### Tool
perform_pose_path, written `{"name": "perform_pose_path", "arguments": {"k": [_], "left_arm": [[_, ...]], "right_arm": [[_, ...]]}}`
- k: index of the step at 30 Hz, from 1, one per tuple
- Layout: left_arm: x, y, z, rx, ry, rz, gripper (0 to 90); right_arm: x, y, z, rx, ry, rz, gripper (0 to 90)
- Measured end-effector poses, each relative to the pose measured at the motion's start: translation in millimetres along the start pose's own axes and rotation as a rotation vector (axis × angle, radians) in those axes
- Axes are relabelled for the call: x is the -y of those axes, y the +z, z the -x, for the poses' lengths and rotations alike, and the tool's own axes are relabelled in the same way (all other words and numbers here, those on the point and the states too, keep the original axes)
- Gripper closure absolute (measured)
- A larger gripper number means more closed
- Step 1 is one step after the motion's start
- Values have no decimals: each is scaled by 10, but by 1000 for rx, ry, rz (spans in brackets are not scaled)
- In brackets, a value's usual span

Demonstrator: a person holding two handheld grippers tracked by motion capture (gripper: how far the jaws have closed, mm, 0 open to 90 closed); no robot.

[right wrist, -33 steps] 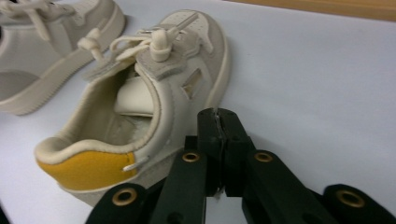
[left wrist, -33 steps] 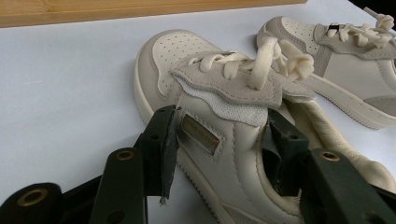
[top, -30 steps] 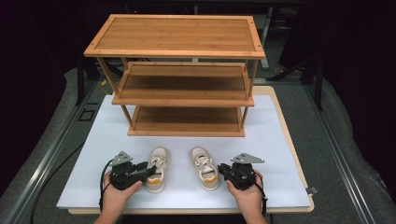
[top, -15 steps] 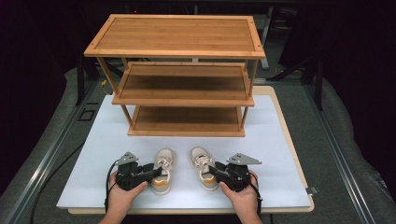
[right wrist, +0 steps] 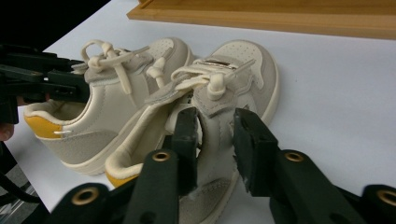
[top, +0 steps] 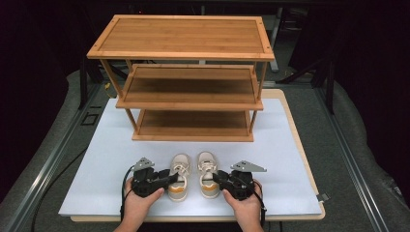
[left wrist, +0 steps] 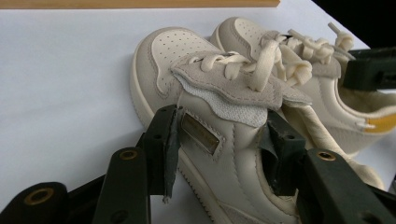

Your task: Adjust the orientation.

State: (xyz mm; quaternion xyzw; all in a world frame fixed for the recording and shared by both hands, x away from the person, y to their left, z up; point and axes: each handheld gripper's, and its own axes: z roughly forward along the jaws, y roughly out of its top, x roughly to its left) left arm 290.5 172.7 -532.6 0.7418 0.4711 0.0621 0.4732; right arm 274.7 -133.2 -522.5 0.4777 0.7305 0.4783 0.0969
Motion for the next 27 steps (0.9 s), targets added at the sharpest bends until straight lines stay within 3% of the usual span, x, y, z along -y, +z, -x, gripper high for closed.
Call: {"name": "perform_pose_path", "arguments": {"k": [15,20,23,27], "left_arm": [[-55,136,58,-8,0,14,532],[-65,151,74,-7,-10,8,532],[-85,174,83,-18,-14,8,532],[-114,191,51,-19,-17,3,532]], "right_arm": [[21,8,-17,11,4,15,662],[36,29,-87,-7,54,12,676],[42,46,-138,11,26,14,677],[16,81,-134,19,26,17,677]]}}
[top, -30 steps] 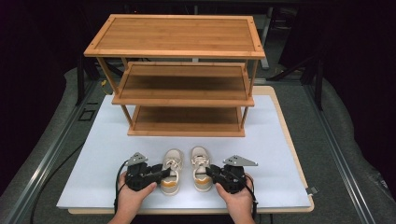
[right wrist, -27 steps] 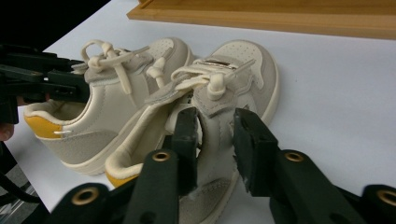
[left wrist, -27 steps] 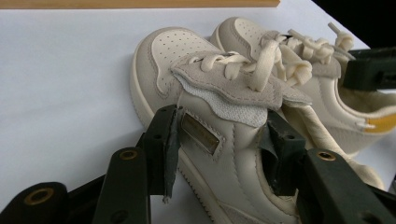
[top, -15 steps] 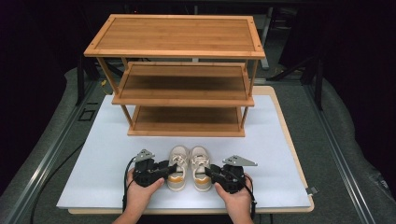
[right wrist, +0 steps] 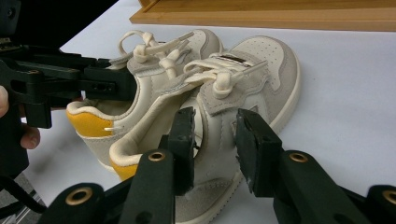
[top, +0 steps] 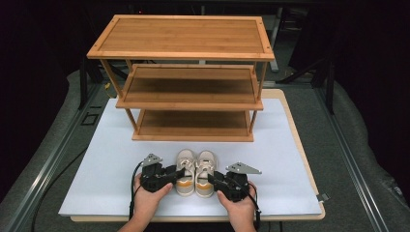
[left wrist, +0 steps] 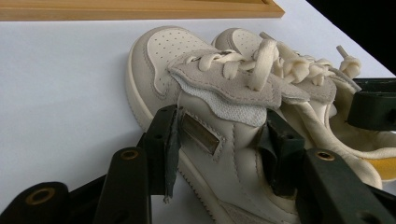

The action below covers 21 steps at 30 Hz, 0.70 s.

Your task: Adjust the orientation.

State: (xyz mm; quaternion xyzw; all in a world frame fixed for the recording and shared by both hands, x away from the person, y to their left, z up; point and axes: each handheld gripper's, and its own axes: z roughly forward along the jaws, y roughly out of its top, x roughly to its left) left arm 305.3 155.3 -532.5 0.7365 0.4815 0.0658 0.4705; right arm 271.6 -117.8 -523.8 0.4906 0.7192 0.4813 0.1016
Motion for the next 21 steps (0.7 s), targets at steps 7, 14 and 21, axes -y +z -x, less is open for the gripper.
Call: {"name": "perform_pose_path", "arguments": {"k": [7,14,21], "left_arm": [[-46,56,-28,-11,-1,14,533],[-38,43,-18,-24,-8,19,523],[0,-3,8,-46,-64,62,460]], "right_arm": [[-1,73,-6,18,23,39,681],[21,70,-73,72,5,75,629],[31,82,-96,107,17,92,528]]}}
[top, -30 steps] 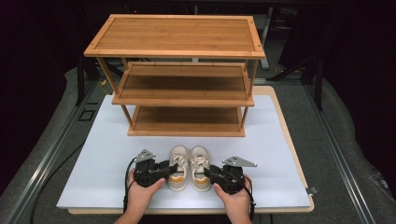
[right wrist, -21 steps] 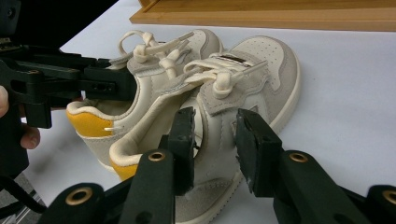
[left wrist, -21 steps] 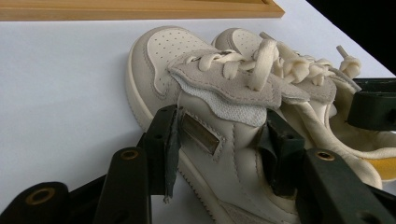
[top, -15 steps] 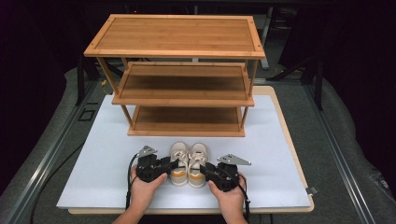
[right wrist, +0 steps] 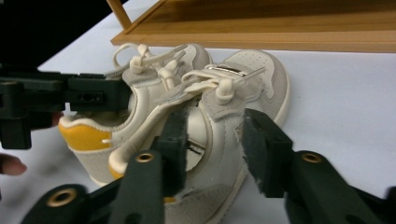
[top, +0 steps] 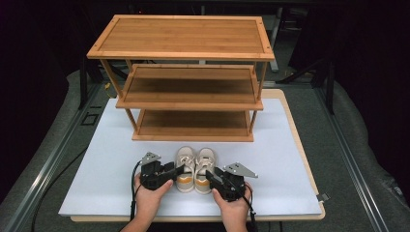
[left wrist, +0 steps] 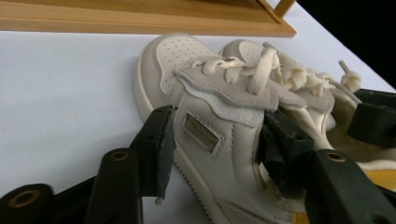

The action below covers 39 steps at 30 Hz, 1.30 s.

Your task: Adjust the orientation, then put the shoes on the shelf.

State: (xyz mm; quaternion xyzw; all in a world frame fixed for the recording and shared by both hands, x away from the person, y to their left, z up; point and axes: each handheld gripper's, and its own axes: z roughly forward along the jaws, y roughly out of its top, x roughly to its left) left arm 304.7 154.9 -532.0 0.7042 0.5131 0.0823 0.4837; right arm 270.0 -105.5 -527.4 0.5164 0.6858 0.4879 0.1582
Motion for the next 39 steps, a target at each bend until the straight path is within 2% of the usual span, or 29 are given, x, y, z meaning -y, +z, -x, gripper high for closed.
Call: {"name": "perform_pose_path", "arguments": {"k": [2,3,4,7,10,12,15,16,21,22,24,35,37,39], "left_arm": [[17,-8,3,7,-18,10,452],[17,-8,3,7,-18,10,445],[41,2,15,7,-23,-3,444],[60,10,17,10,-38,5,443],[67,15,14,8,-48,8,441],[85,32,5,20,-64,16,448],[86,46,12,13,-59,16,444],[81,52,18,9,-62,15,444],[99,47,21,6,-69,28,459],[112,44,19,6,-75,37,460],[117,44,25,3,-80,42,462],[102,52,64,-38,-60,35,516],[108,52,58,-34,-65,40,518],[117,50,62,-39,-64,46,521]], "right_arm": [[6,22,34,5,35,-9,530],[6,22,34,5,35,-9,530],[27,39,60,-12,78,-11,524],[34,59,70,-20,98,-6,528],[17,110,70,-34,123,-29,531],[17,124,65,-30,131,-31,531],[18,124,63,-28,133,-31,532],[22,126,71,-34,146,-32,534],[18,120,58,-24,140,-43,542],[30,130,54,-21,146,-24,545],[37,124,56,-25,150,-24,547],[32,135,48,-18,163,-23,570],[32,125,55,-22,169,-35,571],[45,133,51,-19,174,-15,577]]}}
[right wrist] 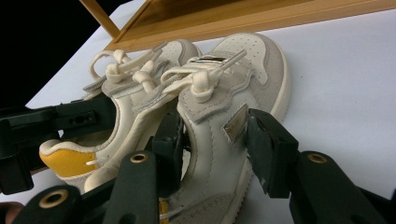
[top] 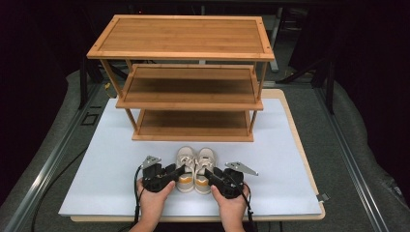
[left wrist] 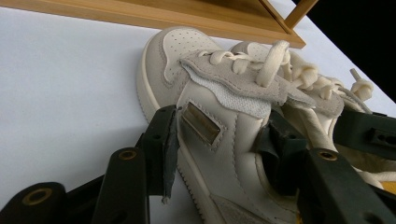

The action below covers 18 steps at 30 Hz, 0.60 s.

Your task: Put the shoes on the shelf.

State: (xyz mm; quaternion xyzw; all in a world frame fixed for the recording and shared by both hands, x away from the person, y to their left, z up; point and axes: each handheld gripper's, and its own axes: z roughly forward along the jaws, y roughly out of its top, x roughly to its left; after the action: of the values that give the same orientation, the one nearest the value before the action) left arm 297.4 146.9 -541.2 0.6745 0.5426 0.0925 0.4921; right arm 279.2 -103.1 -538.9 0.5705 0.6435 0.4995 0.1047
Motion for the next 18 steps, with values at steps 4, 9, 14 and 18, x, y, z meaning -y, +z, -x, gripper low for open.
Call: {"name": "perform_pose_path", "arguments": {"k": [4,9,14,18], "left_arm": [[4,2,7,-3,-3,5,533],[39,-1,18,-14,-13,33,541],[43,-10,38,-20,-5,49,558],[46,-4,48,-28,-9,56,592]], "right_arm": [[-4,8,-21,17,3,0,585],[28,4,-39,29,21,21,594],[35,17,-56,43,28,40,600],[51,19,-75,54,27,51,608]]}}
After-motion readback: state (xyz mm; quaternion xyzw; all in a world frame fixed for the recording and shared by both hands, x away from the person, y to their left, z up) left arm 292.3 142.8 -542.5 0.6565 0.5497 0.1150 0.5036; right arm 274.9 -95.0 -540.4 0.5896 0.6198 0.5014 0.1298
